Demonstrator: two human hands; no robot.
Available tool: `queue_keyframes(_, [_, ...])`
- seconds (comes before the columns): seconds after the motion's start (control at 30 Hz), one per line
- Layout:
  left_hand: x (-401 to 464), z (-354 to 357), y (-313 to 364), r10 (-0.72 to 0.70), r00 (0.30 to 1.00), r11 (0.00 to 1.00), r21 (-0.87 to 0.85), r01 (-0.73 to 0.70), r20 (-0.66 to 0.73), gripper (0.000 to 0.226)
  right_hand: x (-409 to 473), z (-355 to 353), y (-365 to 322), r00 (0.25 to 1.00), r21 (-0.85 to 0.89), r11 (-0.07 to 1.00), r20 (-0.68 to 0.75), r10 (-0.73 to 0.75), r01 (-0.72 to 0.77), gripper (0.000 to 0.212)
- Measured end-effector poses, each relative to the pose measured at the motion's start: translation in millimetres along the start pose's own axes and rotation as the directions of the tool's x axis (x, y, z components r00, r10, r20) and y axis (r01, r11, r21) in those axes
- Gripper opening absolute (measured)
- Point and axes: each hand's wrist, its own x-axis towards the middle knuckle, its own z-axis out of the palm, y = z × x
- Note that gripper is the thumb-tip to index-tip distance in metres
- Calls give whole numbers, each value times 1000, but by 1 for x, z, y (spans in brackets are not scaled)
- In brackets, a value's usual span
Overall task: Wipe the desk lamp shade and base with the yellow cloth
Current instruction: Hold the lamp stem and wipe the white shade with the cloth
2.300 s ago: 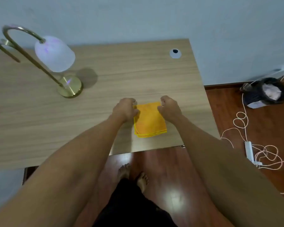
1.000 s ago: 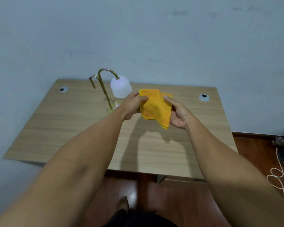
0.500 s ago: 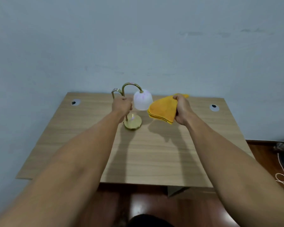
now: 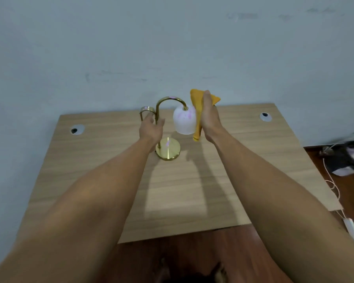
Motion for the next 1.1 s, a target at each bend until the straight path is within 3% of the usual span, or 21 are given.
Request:
queue_keyframes(0.03, [2,2,-1,37,999,999,-14,-37,-10,32,1,7,2,1000,12,1000,17,-8,8,68])
queue_keyframes(0.1, [6,3,-1,66,998,997,-39,-67,-11,29,8,19,12,999,-14,999,38,-31,31,70])
queue_keyframes(0.23, [7,2,-1,117,993,992,51,-117,-7,29,9,30,32,990,-149,985,-91,-107,93,51])
queue_keyframes(0.37, [7,2,1,130,992,989,75,-129,1,29,10,36,33,973,-70,988,-174,-149,139,44])
queue_keyframes(0.57, [6,1,1,134,991,988,83,-133,-6,25,24,30,31,980,157,988,-196,22,9,55])
queue_keyframes(0.63, [7,1,1,127,992,988,83,-126,-4,26,17,34,31,980,120,988,-186,-78,101,51])
queue_keyframes(0.73, [7,0,1,130,991,988,83,-130,-4,26,3,44,41,947,-77,963,-175,-267,258,44])
queue_keyframes(0.8, [6,0,2,126,992,988,89,-127,7,26,5,46,51,927,-165,944,-203,-316,285,46])
queue_keyframes(0.93, [7,0,4,95,995,991,93,-96,17,29,11,48,47,937,-104,967,-245,-250,231,45])
queue_keyframes(1.03, [6,-1,5,90,996,992,86,-91,14,32,16,45,33,958,58,996,-280,-56,75,47])
queue_keyframes(1.1, [5,-2,6,89,996,992,88,-90,18,33,18,43,31,955,146,987,-296,-14,60,50])
